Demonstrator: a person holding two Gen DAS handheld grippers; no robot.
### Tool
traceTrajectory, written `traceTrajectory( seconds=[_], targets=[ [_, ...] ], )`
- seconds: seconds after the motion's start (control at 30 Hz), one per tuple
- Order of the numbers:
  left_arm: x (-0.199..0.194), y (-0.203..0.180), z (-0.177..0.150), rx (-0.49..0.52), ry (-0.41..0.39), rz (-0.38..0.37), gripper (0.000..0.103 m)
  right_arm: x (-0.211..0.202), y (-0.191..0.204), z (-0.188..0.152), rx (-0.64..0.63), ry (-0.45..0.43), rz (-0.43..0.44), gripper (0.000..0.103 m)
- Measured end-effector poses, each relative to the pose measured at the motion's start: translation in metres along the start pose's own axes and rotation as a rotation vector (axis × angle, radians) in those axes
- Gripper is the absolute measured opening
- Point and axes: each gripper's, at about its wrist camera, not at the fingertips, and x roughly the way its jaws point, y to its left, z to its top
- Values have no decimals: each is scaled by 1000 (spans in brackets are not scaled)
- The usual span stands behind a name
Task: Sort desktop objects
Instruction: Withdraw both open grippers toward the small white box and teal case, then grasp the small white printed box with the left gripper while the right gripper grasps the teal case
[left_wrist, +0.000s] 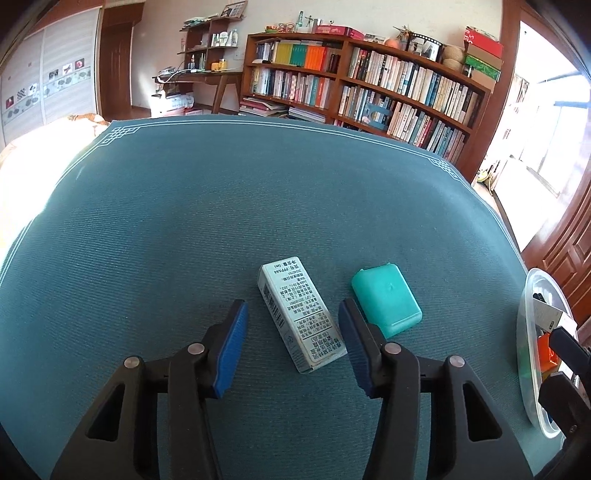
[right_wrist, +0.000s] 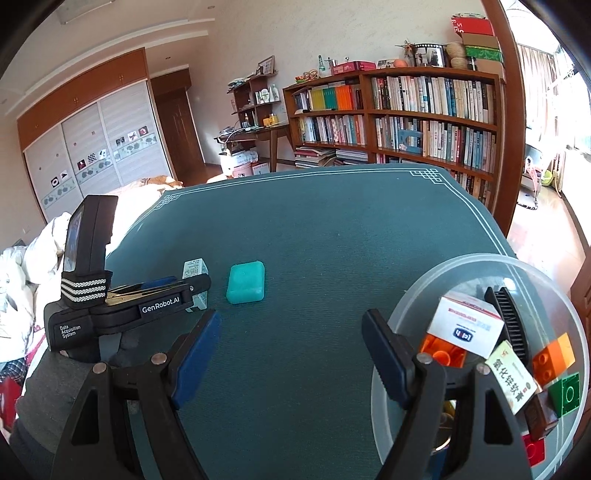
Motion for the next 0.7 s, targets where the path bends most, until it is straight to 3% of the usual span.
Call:
traceTrajectory(
  seconds=[0.47, 0.7],
  targets=[
    [0, 15, 1, -71, 22, 0, 54, 28, 19, -1, -51, 75, -4, 82],
    [6, 5, 3, -22, 19, 44, 54, 48, 21, -3, -59, 126, -19, 82]
  ],
)
